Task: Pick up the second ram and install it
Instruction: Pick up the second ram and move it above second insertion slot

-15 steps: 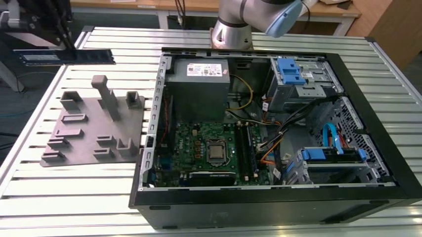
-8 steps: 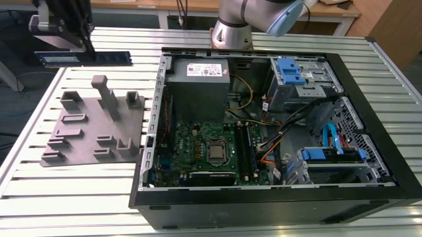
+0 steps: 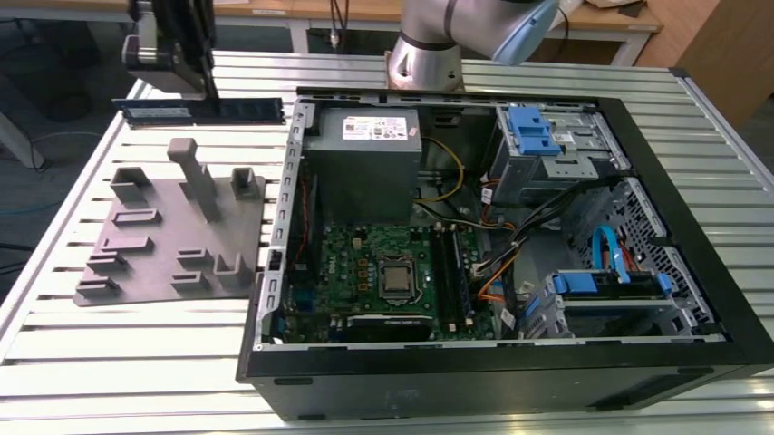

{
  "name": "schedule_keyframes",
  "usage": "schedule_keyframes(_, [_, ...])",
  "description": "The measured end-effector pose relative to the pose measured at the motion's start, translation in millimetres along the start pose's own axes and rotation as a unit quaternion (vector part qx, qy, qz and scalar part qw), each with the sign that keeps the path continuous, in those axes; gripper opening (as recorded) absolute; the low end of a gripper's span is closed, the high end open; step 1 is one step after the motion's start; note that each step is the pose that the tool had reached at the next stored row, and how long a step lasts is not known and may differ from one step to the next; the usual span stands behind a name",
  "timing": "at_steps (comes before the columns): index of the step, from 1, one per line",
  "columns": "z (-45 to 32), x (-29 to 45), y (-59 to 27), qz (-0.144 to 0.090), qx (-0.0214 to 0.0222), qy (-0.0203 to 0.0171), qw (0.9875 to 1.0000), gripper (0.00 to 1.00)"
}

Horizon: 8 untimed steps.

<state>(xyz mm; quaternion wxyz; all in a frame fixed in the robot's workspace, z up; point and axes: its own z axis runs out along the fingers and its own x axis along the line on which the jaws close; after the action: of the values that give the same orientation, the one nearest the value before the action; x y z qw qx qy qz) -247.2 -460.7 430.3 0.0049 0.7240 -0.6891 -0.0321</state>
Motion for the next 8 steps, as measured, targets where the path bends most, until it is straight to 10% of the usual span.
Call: schedule_keyframes(8, [0.9, 1.6, -34.5, 0.0, -0.0007, -0.0001, 1.0, 0.11])
